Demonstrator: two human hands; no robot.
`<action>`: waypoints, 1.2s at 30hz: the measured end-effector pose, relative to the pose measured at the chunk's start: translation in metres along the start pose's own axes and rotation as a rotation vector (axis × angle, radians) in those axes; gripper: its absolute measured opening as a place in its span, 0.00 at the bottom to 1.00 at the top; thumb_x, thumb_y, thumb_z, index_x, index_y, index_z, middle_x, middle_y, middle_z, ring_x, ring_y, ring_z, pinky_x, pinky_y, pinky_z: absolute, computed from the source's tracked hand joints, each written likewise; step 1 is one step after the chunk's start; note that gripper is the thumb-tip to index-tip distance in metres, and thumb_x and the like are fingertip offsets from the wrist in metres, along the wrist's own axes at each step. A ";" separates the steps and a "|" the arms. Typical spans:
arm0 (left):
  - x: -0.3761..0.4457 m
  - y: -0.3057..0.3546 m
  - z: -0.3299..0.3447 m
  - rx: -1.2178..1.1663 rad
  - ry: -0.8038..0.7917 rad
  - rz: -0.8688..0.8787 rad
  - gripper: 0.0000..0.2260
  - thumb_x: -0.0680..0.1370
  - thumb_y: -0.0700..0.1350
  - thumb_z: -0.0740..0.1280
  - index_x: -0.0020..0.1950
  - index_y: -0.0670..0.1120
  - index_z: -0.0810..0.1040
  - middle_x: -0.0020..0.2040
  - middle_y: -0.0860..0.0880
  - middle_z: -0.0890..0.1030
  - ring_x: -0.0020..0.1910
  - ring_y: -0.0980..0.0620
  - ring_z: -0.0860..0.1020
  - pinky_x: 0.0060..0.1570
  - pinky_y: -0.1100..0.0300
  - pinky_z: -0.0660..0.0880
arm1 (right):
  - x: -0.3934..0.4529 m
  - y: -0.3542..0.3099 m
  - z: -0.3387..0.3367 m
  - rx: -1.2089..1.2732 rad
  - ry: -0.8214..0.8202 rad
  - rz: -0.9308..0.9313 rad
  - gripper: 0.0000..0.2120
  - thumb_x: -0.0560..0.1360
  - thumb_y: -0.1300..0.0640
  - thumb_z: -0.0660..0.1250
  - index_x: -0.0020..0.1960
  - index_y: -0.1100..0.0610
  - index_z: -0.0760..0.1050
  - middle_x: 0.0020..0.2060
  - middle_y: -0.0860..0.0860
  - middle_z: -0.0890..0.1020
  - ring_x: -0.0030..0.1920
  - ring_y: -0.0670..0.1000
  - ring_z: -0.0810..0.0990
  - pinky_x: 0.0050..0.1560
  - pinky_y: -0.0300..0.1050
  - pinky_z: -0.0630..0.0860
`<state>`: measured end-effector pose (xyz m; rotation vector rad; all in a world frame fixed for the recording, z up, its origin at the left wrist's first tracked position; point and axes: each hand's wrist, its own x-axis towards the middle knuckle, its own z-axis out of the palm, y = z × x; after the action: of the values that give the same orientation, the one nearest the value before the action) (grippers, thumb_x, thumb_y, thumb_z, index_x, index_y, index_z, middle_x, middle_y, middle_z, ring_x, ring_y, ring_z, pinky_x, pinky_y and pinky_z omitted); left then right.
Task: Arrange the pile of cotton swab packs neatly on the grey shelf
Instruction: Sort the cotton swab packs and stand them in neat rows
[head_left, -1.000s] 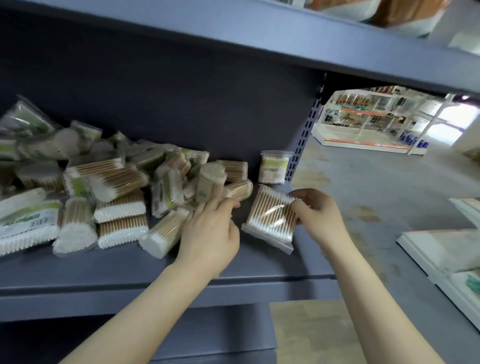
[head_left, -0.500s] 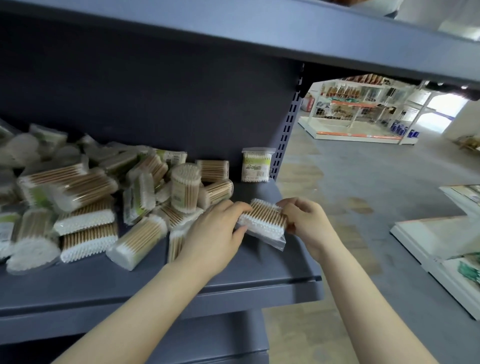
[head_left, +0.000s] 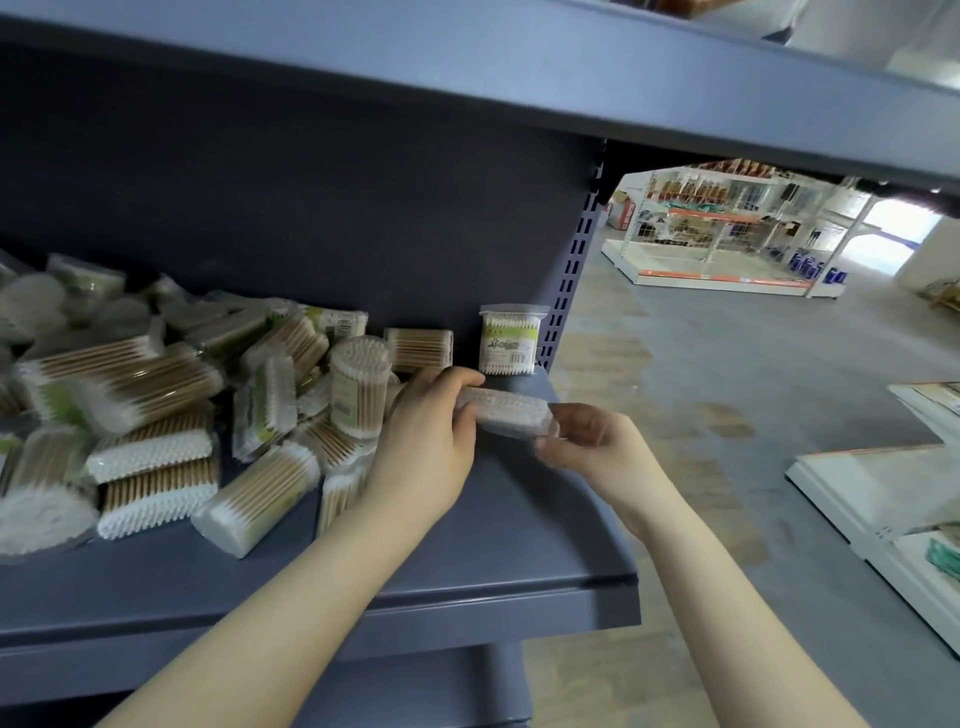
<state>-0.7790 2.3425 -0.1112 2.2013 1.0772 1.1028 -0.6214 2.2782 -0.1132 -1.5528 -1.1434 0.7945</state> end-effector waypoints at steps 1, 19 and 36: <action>0.002 0.000 0.001 -0.012 0.003 0.000 0.14 0.76 0.35 0.62 0.60 0.43 0.76 0.57 0.45 0.76 0.55 0.45 0.75 0.55 0.50 0.73 | 0.001 0.001 0.000 -0.022 0.008 -0.012 0.13 0.72 0.70 0.66 0.42 0.52 0.78 0.36 0.52 0.79 0.36 0.47 0.74 0.42 0.39 0.71; 0.020 -0.012 -0.001 0.046 -0.070 -0.030 0.14 0.77 0.37 0.63 0.61 0.45 0.74 0.58 0.47 0.78 0.55 0.48 0.76 0.55 0.53 0.72 | 0.014 0.011 0.001 -0.307 0.000 -0.101 0.10 0.74 0.55 0.65 0.49 0.60 0.79 0.35 0.53 0.78 0.36 0.49 0.73 0.46 0.53 0.75; 0.027 -0.007 0.006 0.108 -0.097 -0.075 0.16 0.78 0.39 0.61 0.66 0.45 0.72 0.65 0.48 0.73 0.60 0.50 0.73 0.57 0.61 0.67 | 0.019 0.017 -0.003 -0.323 0.011 -0.079 0.09 0.74 0.60 0.65 0.54 0.54 0.77 0.36 0.52 0.81 0.36 0.50 0.78 0.45 0.47 0.75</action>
<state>-0.7674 2.3680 -0.1075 2.2527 1.1912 0.9159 -0.6080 2.2944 -0.1277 -1.7597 -1.3667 0.5669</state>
